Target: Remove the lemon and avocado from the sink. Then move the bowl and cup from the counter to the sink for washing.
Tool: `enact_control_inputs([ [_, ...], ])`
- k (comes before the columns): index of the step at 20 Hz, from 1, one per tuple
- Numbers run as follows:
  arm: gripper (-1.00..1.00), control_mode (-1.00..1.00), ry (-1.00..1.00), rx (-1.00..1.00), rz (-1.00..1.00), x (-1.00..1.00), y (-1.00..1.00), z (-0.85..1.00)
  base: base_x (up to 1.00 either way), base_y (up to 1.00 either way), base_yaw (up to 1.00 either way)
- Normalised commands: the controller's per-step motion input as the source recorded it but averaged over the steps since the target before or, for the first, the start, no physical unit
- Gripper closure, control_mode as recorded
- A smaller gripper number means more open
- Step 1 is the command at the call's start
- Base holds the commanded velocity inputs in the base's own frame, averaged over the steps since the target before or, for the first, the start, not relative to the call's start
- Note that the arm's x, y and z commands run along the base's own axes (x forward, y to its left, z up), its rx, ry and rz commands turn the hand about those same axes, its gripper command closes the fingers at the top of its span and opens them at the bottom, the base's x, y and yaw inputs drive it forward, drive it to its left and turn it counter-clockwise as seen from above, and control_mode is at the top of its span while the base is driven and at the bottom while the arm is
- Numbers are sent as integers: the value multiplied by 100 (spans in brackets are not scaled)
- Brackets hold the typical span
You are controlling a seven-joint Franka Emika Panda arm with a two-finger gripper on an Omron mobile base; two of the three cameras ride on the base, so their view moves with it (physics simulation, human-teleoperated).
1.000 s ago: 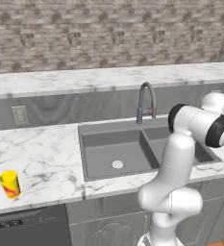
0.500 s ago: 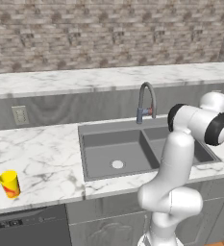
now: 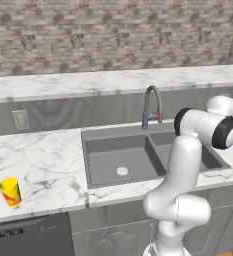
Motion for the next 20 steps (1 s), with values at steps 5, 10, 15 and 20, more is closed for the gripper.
enact_control_inputs([
  [5, -100, -100, 0, 0, 0, 9, -9, -13, 0, 0, 0],
  [10, -100, -100, 0, 0, 0, 7, -14, -10, 0, 0, 0],
  [15, -100, -100, 0, 0, 0, 8, -15, -9, 0, 0, 0],
  [20, -100, -100, 0, 0, 0, 7, -12, -8, 0, 0, 0],
])
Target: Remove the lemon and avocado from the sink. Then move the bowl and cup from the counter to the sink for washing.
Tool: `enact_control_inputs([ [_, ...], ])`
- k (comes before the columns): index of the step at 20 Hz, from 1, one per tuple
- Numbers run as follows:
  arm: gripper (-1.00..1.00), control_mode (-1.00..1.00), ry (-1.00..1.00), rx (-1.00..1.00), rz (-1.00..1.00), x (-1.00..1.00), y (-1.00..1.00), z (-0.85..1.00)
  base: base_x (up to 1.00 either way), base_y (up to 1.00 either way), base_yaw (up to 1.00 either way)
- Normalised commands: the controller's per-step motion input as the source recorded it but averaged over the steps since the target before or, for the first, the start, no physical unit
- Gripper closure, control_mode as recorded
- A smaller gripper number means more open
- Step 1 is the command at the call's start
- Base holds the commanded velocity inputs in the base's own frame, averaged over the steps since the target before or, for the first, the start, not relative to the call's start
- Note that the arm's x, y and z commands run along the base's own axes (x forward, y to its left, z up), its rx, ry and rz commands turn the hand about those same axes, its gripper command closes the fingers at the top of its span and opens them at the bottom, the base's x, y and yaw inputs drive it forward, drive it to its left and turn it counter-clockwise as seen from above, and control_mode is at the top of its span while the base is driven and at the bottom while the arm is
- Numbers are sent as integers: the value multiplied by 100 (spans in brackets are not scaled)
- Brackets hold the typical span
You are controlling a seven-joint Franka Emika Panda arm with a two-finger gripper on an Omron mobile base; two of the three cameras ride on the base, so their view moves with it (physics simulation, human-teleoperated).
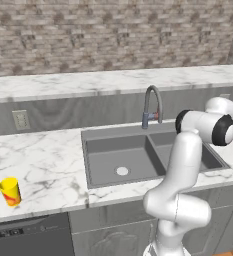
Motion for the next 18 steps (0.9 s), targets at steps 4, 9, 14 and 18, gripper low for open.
enact_control_inputs([
  [4, -100, -100, 0, 0, 0, 6, -10, -10, 0, 0, 0],
  [9, -100, -100, 0, 0, 0, 5, -8, -11, 0, 0, 0],
  [14, -100, -100, 0, 0, 0, 3, -8, -10, 0, 0, 0],
  [18, -100, -100, 0, 0, 0, 2, -5, -10, 0, 0, 0],
])
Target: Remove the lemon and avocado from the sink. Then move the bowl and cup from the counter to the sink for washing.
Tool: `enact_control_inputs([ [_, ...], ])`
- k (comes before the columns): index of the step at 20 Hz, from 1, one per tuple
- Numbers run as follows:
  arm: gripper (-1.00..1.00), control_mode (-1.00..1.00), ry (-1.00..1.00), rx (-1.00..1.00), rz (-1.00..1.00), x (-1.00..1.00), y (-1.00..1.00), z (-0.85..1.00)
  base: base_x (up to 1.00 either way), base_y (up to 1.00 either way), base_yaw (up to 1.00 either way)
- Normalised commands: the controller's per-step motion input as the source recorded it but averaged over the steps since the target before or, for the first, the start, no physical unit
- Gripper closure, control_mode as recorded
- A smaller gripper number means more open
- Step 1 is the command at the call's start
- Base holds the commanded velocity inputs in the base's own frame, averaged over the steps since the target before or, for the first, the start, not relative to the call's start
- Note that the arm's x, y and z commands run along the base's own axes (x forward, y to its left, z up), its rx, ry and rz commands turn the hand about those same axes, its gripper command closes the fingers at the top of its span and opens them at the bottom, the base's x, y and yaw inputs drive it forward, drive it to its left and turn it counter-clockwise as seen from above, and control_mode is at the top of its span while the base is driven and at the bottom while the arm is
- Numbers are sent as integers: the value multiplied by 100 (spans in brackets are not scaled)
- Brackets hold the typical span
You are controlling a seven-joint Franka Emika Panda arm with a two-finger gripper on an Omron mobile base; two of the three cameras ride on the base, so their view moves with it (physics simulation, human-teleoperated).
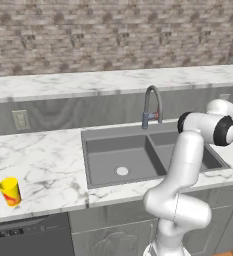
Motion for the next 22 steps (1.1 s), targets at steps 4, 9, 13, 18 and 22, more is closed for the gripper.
enact_control_inputs([
  [4, -100, -100, 0, 0, 0, 3, -5, -10, 0, 0, 0],
  [9, -100, -100, 0, 0, 0, 3, -4, -10, 0, 0, 0],
  [13, -100, -100, 0, 0, 0, 5, -4, -9, 0, 0, 0],
  [18, -100, -100, 0, 0, 0, 6, -5, -9, 0, 0, 0],
  [22, -100, -100, 0, 0, 0, 6, -7, -8, 0, 0, 0],
])
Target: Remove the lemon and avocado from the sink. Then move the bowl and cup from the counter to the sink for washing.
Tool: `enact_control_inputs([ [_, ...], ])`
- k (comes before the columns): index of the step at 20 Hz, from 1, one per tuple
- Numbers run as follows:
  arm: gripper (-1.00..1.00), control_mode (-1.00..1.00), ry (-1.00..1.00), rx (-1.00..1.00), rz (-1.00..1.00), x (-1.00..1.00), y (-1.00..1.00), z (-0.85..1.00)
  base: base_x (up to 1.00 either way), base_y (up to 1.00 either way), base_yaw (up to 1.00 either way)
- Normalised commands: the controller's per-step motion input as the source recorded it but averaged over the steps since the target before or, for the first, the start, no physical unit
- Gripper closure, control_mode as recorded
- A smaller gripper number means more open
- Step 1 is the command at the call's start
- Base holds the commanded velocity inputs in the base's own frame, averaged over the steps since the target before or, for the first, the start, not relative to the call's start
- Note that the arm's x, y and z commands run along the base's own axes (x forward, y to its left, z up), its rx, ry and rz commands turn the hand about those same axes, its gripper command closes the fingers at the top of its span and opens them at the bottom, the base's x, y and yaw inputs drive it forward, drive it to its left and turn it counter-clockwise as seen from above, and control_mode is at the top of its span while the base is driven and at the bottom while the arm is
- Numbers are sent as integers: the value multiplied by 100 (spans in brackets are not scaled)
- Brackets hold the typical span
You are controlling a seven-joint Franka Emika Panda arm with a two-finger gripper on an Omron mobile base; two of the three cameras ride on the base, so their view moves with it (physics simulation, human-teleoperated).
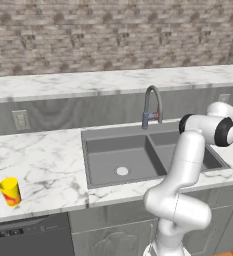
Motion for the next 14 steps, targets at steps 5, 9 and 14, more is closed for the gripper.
enact_control_inputs([
  [5, -100, -100, 0, 0, 0, 7, -9, -7, 0, 0, 0],
  [9, 100, -100, 0, 0, 0, 6, -8, -6, 0, 0, 0],
  [14, 100, -100, 0, 0, 0, 3, -10, -5, 0, 0, 0],
])
